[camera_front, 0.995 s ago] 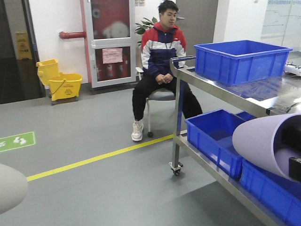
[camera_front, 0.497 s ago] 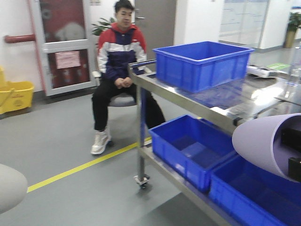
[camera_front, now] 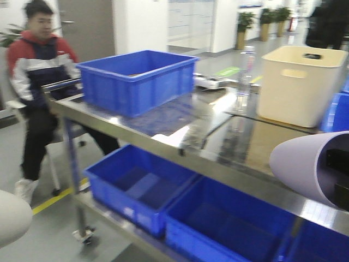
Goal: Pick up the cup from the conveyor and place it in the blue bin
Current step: 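Drive the base away from the conveyor to the blue bin cart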
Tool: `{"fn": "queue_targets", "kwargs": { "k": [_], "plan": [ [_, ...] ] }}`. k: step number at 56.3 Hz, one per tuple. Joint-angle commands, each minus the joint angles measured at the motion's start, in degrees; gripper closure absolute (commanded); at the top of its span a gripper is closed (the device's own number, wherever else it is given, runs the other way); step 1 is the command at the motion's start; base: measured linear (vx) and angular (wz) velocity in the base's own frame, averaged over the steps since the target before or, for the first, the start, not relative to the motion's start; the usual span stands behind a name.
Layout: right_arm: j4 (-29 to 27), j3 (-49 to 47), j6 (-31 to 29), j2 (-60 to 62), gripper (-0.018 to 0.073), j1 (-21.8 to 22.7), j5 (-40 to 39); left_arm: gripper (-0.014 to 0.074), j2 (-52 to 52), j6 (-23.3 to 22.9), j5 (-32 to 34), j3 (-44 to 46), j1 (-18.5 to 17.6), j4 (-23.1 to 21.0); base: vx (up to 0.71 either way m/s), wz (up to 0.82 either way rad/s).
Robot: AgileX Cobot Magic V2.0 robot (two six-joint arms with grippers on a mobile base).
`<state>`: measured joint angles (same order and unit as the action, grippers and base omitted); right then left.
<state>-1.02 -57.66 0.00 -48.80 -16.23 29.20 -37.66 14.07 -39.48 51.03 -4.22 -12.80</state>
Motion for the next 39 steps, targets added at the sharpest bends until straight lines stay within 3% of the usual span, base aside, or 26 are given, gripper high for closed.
{"fn": "queue_targets", "kwargs": {
  "k": [1, 39],
  "plan": [
    [0.2, -1.6, 0.0, 0.5, 0.0568, 0.0, -5.3, 0.0603, -0.1, -0.1, 4.8, 1.6, -0.4, -1.3, 0.21, -0.71],
    [0.2, -1.6, 0.0, 0.5, 0.0568, 0.0, -4.8, 0.0603, -0.1, -0.1, 4.8, 1.6, -0.4, -1.3, 0.21, -0.58]
  ]
}}
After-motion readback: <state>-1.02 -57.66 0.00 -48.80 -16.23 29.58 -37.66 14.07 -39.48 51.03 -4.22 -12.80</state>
